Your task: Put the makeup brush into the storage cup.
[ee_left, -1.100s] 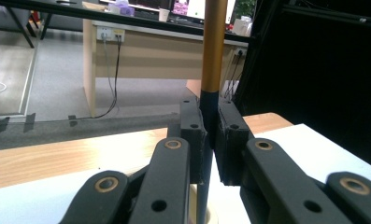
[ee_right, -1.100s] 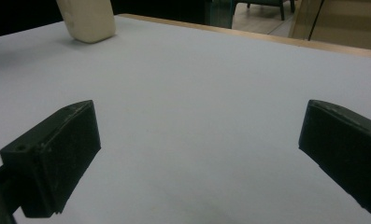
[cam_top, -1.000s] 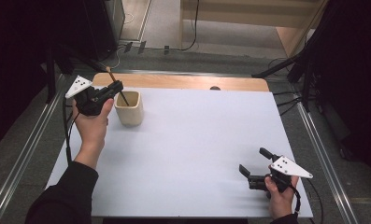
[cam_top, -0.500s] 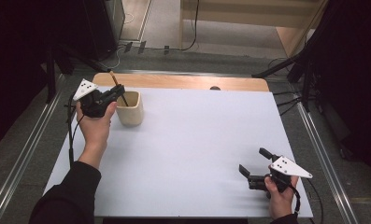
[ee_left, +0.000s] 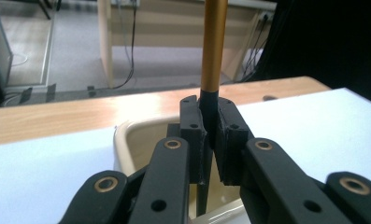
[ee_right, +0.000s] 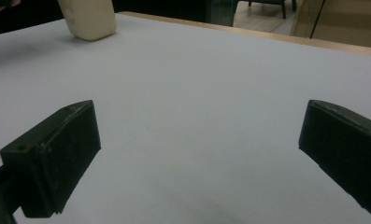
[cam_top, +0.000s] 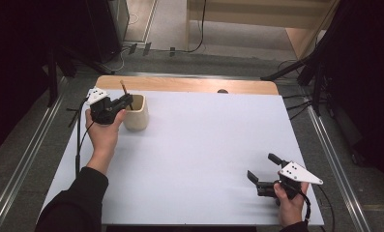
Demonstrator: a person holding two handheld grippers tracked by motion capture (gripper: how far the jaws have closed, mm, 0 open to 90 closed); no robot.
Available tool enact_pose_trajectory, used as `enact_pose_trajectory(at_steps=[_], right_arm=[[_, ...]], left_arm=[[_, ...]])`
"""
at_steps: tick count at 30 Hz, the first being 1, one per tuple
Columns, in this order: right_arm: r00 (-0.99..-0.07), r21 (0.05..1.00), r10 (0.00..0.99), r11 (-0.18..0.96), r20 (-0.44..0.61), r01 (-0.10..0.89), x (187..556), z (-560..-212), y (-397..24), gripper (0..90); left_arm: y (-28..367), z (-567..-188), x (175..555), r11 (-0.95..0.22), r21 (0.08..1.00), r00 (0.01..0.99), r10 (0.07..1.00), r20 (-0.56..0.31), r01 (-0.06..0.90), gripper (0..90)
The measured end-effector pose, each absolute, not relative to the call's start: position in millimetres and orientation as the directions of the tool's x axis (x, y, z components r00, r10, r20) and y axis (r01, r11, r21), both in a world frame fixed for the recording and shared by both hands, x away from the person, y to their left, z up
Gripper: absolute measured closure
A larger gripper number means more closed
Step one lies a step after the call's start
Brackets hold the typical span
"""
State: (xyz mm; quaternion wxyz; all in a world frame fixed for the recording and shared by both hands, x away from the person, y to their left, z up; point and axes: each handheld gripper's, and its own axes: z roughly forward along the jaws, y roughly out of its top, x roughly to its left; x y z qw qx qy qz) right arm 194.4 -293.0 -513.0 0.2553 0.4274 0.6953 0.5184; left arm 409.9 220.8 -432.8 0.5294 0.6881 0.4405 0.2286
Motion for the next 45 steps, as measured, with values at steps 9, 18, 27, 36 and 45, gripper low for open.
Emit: enact_pose_trajectory(at_steps=[9, 18, 27, 36, 45], right_arm=[[-0.506, 0.938, 0.858, 0.099, 0.09, 0.333, 194.5, -513.5, -293.1, 0.0], [-0.504, 0.937, 0.859, 0.1, 0.088, 0.334, 194.7, -513.5, -293.1, 0.0], [-0.503, 0.937, 0.859, 0.097, 0.09, 0.334, 194.3, -513.2, -292.6, 0.0], [-0.503, 0.937, 0.86, 0.098, 0.089, 0.334, 194.2, -513.1, -292.6, 0.0], [-0.505, 0.939, 0.859, 0.1, 0.086, 0.33, 194.5, -512.7, -291.2, 0.0]], left_arm=[[217.6, -439.6, 412.9, -0.092, 0.912, 0.508, 0.851, -0.136, 0.399, 83.9], [224.3, -431.4, 406.3, -0.059, 0.921, 0.511, 0.844, -0.161, 0.386, 61.2], [232.0, -425.6, 397.3, -0.053, 0.913, 0.515, 0.838, -0.18, 0.405, 15.4], [243.2, -426.4, 379.6, -0.044, 0.917, 0.528, 0.828, -0.189, 0.397, 0.0], [250.6, -429.4, 363.3, -0.044, 0.92, 0.554, 0.809, -0.196, 0.388, 0.0]])
